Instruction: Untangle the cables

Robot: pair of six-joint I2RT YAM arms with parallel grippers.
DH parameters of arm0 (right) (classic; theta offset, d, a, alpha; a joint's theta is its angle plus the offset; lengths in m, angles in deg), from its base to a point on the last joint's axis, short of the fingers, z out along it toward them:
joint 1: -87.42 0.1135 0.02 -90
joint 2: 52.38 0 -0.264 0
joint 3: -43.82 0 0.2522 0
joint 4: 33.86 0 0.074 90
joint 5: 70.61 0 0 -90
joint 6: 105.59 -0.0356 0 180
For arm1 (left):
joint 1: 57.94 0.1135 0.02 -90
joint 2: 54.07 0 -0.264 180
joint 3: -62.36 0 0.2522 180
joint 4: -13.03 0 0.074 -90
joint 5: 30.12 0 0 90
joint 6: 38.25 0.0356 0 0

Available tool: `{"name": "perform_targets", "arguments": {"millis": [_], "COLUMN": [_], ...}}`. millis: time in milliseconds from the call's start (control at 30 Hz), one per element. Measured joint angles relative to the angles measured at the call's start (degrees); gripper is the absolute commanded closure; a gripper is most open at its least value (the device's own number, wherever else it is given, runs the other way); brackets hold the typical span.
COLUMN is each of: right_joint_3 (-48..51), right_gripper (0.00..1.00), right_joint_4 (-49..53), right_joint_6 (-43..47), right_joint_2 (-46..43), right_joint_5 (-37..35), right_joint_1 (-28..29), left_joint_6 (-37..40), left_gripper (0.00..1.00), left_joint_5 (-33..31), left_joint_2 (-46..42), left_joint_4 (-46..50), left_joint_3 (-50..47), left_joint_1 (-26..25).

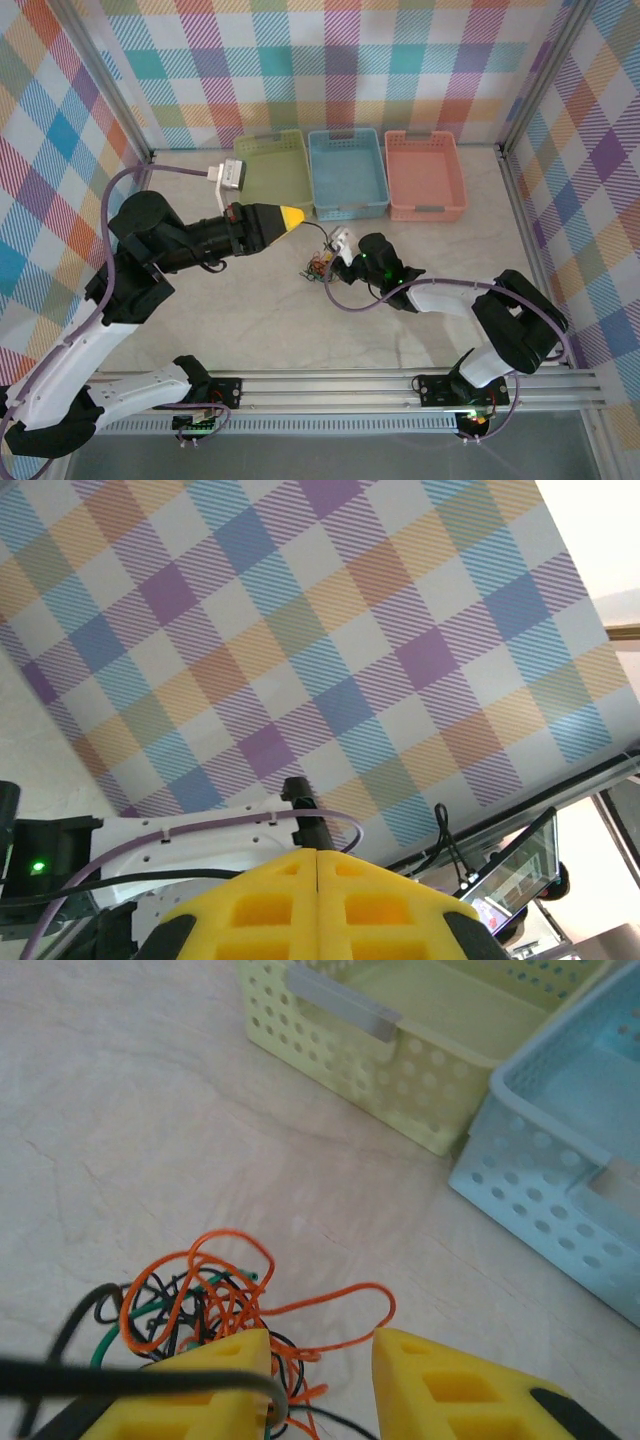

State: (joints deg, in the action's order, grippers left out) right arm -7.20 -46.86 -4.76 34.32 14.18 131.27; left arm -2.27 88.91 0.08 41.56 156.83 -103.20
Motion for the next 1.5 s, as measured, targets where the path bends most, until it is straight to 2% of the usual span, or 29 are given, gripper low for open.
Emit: {"name": "perform_targets", "arguments": {"millis": [233, 667, 1167, 1500], "right_joint_3": [-1.6, -3.61, -3.58, -2.95], "right_gripper": [0.67, 0.67, 0.63, 0.61], "right_joint_4": [4.81, 11.5, 13.9, 12.83], "right_joint_6": [-2.51, -8.35, -13.09, -13.66], "right_joint_2": [0.98, 2.43, 2.34, 1.51], "right_joint_5": [-4.33, -9.09, -10.84, -10.86], "right_joint_1": [-2.05, -5.97, -8.81, -8.81], "left_joint_6": [0.46, 7.32, 17.18, 24.35], "left_gripper": [1.0, 1.0, 1.0, 1.0], "left_joint_5": [-0.52, -6.05, -16.74, -27.32], "left_joint_2": [-0.74, -0.2, -2.05, 5.14], "left_joint_4": [2.16, 12.02, 17.18, 21.11], "left_joint_3": [5.84, 16.68, 14.23, 11.89], "left_joint_1": [0.0, 0.0, 0.0, 0.0]}}
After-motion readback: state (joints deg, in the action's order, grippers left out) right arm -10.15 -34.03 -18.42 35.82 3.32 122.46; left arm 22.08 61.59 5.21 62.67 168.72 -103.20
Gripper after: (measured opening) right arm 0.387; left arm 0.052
